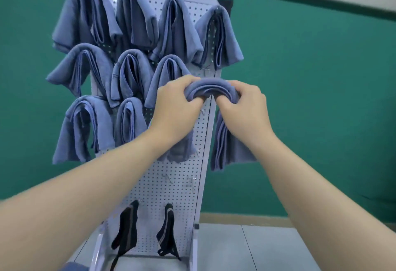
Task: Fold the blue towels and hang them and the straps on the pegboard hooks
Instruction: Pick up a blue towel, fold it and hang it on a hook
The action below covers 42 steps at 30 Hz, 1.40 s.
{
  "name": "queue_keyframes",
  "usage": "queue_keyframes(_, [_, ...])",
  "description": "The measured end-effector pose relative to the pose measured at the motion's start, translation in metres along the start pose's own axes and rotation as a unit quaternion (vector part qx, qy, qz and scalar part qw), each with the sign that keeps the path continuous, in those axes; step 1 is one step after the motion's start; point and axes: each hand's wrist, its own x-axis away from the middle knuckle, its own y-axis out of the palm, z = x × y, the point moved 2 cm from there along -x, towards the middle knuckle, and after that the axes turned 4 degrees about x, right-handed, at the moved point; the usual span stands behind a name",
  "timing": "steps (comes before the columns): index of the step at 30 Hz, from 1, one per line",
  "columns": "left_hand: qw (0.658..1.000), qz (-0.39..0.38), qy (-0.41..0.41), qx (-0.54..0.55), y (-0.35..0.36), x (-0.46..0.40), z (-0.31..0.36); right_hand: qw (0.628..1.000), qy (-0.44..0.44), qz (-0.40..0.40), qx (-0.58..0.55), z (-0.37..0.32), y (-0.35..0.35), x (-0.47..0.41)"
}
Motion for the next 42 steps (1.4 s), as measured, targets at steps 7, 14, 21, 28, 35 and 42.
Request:
queue_keyframes(7, [0.997,0.017,0.057,-0.045,0.02,-0.088,-0.004,0.997,-0.025,0.015,0.074,-0.003,-0.003,-0.117])
queue_keyframes(14, [0.986,-0.018,-0.032,-0.16,0.04,-0.14,-0.045,0.991,-0.003,-0.037,0.126,0.024,0.031,-0.173])
queue_keyframes(21, [0.988,-0.031,-0.066,-0.133,0.057,-0.118,-0.079,0.995,0.022,-0.053,0.082,0.054,0.064,-0.151])
queue_keyframes(28, [0.99,-0.021,-0.093,-0.1,0.073,-0.073,-0.097,0.994,0.093,-0.028,0.054,0.077,0.088,-0.099])
queue_keyframes(35, [0.99,-0.059,-0.097,-0.08,0.061,-0.03,-0.1,0.981,0.174,-0.068,0.06,0.09,0.09,-0.045])
queue_keyframes(42, [0.985,-0.125,-0.104,-0.057,0.01,0.084,-0.11,0.973,0.222,-0.05,-0.041,0.074,0.093,0.041])
